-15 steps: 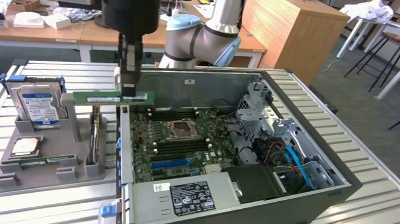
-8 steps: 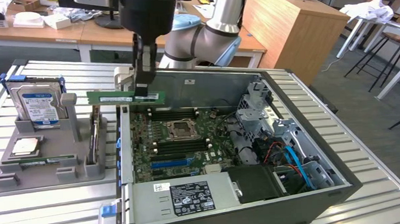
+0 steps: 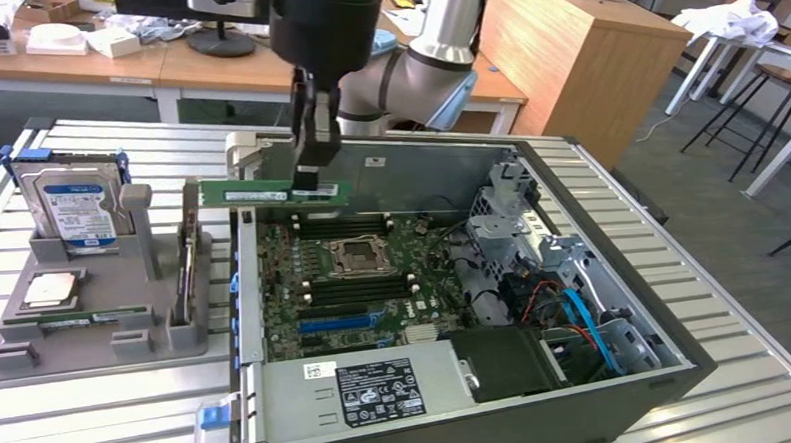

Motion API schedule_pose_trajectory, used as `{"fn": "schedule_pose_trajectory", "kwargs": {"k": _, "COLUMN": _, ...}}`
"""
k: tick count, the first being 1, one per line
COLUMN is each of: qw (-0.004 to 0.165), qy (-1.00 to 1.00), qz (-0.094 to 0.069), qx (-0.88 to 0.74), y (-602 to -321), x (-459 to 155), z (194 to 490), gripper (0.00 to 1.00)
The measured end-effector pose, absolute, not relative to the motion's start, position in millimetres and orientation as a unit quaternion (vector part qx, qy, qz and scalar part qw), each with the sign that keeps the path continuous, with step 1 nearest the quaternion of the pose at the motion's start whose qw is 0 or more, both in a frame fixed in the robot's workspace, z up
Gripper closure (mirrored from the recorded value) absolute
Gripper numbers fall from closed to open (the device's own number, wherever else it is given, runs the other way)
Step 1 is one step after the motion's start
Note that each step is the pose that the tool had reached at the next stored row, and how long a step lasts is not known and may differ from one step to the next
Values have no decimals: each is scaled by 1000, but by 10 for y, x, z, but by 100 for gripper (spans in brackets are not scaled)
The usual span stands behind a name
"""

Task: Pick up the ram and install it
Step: 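Pick up the ram and move it above insertion slot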

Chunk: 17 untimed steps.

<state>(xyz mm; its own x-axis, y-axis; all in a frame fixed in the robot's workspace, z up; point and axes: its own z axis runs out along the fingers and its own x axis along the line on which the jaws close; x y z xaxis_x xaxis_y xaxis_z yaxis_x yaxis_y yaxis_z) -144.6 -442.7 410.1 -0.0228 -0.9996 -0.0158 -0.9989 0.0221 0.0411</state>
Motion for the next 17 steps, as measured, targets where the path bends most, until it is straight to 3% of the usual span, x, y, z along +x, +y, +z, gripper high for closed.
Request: {"fn": "schedule_pose_trajectory", "kwargs": {"k": 17, "qw": 9, "qy": -715, "qz": -20, "qx": 699, "y": -4425, "x": -995, "z": 4099, "gripper": 89}}
